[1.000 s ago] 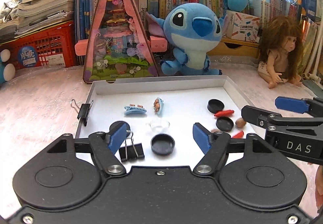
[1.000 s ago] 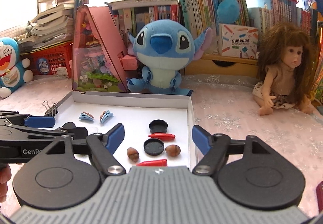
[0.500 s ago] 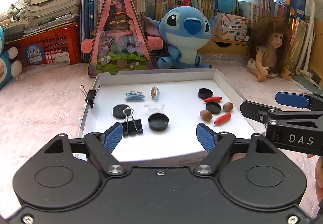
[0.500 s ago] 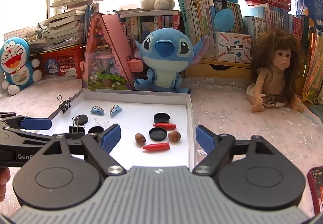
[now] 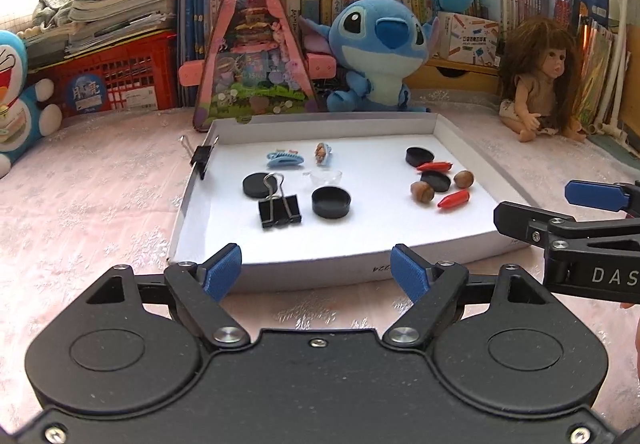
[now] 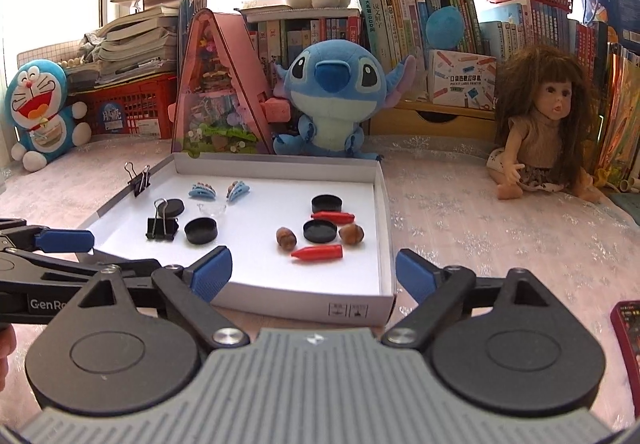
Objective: Organize rigid objects
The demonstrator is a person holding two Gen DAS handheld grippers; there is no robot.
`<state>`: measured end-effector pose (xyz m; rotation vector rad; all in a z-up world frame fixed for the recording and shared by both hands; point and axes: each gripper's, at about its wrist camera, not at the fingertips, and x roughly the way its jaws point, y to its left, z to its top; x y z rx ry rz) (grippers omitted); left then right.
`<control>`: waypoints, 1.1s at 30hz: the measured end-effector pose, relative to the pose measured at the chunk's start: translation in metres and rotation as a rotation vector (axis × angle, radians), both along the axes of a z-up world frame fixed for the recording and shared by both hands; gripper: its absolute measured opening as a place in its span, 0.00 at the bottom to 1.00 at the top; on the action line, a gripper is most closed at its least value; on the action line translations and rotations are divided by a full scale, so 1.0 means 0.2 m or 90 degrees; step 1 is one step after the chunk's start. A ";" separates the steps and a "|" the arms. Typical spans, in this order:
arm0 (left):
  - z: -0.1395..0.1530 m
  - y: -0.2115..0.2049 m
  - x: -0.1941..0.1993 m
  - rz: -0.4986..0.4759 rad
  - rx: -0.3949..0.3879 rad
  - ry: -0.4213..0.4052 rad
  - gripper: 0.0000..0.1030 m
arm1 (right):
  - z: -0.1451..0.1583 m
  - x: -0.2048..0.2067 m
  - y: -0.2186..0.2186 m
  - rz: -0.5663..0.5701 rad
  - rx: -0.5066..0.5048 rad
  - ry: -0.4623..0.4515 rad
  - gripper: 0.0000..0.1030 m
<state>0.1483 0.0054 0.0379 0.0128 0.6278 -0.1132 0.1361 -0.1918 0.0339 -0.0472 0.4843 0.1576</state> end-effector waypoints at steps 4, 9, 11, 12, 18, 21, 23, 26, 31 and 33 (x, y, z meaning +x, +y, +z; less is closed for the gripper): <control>-0.02 0.02 -0.03 -0.003 -0.015 0.003 0.78 | -0.03 -0.01 0.00 -0.002 -0.005 0.006 0.93; -0.06 0.02 -0.04 0.003 -0.010 0.012 0.78 | -0.09 -0.02 0.01 -0.001 -0.010 0.028 0.96; -0.09 0.02 -0.03 0.007 -0.009 0.020 0.78 | -0.11 -0.02 0.01 -0.005 -0.017 0.036 0.97; -0.11 0.02 -0.03 0.011 -0.009 0.025 0.78 | -0.13 -0.02 0.01 -0.009 -0.020 0.041 0.97; -0.18 0.01 -0.01 0.031 0.011 0.023 0.82 | -0.20 0.00 0.00 -0.037 -0.023 0.072 0.97; -0.19 0.01 0.00 0.034 0.009 0.026 0.85 | -0.21 0.02 -0.01 -0.044 -0.019 0.087 1.00; -0.19 0.02 0.00 0.035 0.006 0.029 0.88 | -0.22 0.03 -0.01 -0.042 -0.021 0.100 1.00; -0.19 0.02 0.01 0.034 0.003 0.033 0.93 | -0.24 0.03 0.00 -0.041 -0.021 0.113 1.00; -0.20 0.02 0.02 0.034 0.008 0.040 0.99 | -0.24 0.04 -0.01 -0.041 -0.016 0.116 1.00; -0.20 0.01 0.02 0.035 0.010 0.040 0.99 | -0.24 0.04 -0.01 -0.041 -0.015 0.117 1.00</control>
